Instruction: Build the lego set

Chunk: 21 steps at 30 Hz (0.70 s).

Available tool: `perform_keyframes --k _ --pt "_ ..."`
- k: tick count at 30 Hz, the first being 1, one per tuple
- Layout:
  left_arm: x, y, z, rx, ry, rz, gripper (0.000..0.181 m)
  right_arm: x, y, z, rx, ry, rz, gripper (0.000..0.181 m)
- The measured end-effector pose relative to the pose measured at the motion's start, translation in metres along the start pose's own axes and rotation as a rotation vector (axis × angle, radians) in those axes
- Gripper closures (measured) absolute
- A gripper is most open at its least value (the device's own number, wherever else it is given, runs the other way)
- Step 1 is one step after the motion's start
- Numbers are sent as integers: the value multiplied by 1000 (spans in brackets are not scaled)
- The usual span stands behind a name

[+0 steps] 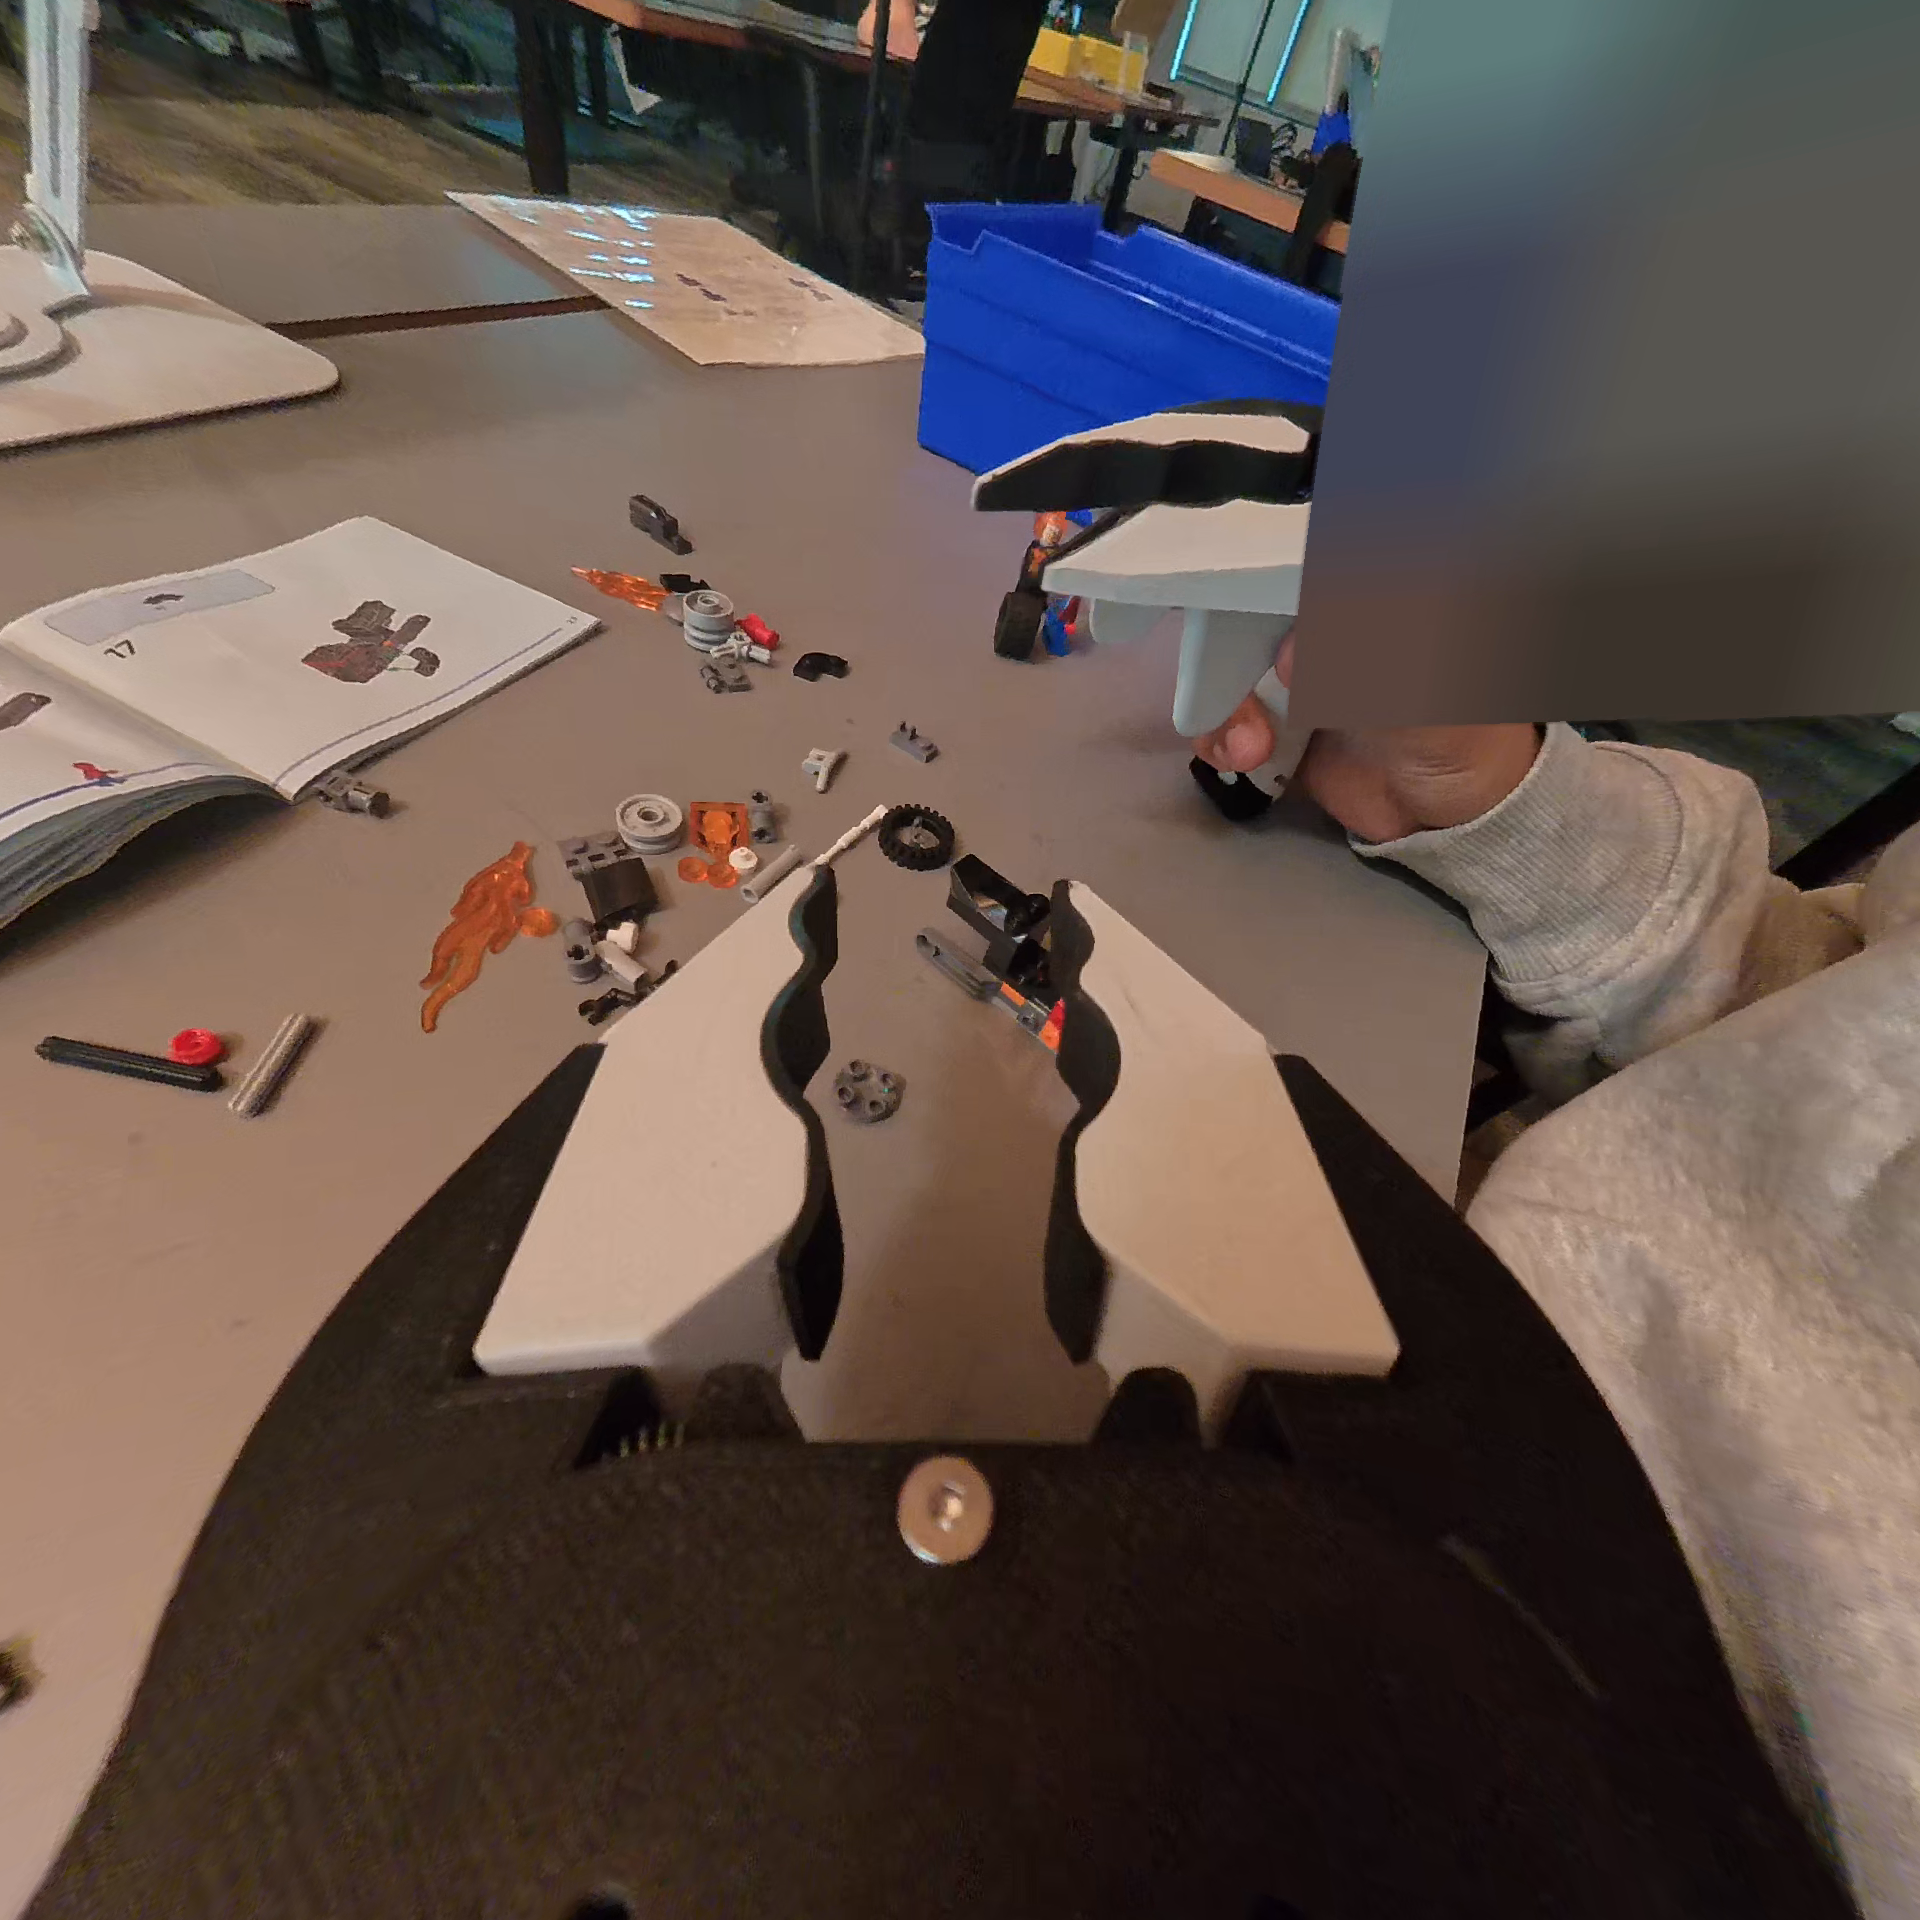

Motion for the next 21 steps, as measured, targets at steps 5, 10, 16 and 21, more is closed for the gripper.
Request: perform_keyframes --k 5,10,16,21 --pt "2 -3 -5 -23 39 -36 142 3 -2 -9 11 53 -3 159" --pt "2 0 -8 -57 58 -54 142 3 -1 -13 9 63 11 160" --pt "4 1 -15 -113 108 -82 142 1 -5 -13 -24 48 -22 160" --pt "4 0 -15 -123 115 -95 142 0 -6 -12 -42 37 -38 160"
Point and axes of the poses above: each gripper's, where its closed fingertips meet, z out along the fingers, x out of its top, y = z × x across the jaws, the point moved 2 cm from there along -z, back along the fingers, and after that the axes turned 15 degrees about -y, right-handed, at the moved point
